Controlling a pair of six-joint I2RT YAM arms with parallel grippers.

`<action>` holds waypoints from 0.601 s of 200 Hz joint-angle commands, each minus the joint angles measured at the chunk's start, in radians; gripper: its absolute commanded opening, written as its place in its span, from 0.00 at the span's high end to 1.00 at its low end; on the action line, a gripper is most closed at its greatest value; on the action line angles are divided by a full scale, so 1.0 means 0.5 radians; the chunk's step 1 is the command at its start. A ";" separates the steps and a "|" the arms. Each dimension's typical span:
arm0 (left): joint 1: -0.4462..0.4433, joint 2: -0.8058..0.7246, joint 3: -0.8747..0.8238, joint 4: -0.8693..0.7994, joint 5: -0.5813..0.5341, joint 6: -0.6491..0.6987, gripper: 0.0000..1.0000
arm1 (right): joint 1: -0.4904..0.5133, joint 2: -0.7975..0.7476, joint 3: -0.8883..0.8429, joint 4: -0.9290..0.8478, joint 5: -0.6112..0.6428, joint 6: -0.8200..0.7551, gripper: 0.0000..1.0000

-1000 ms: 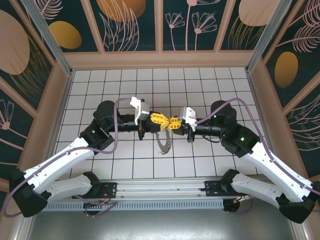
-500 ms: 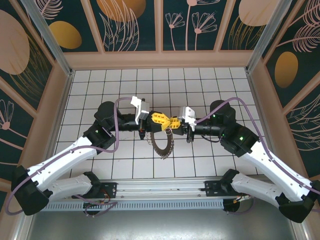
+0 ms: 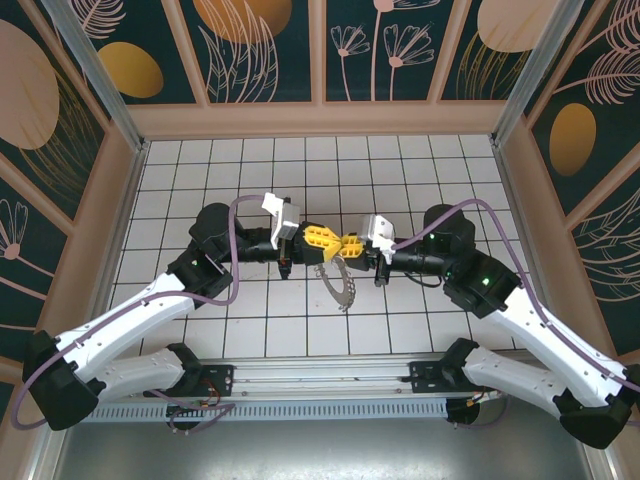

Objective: Put the keys on the keyring

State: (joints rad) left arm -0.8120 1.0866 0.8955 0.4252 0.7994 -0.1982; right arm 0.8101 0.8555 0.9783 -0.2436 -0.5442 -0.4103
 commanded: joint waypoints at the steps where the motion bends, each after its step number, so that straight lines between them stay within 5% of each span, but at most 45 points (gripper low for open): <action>1: -0.011 -0.066 0.045 -0.034 0.010 0.093 1.00 | -0.001 -0.063 -0.021 -0.008 0.191 -0.002 1.00; 120: -0.014 -0.039 0.144 -0.601 -0.138 0.477 1.00 | 0.001 -0.042 0.111 -0.080 0.378 0.020 1.00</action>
State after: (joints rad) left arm -0.8211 1.0855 0.9440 0.2203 0.7242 -0.0086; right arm 0.8211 0.8410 0.9752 -0.3107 -0.4412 -0.4122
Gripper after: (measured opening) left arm 0.042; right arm 0.044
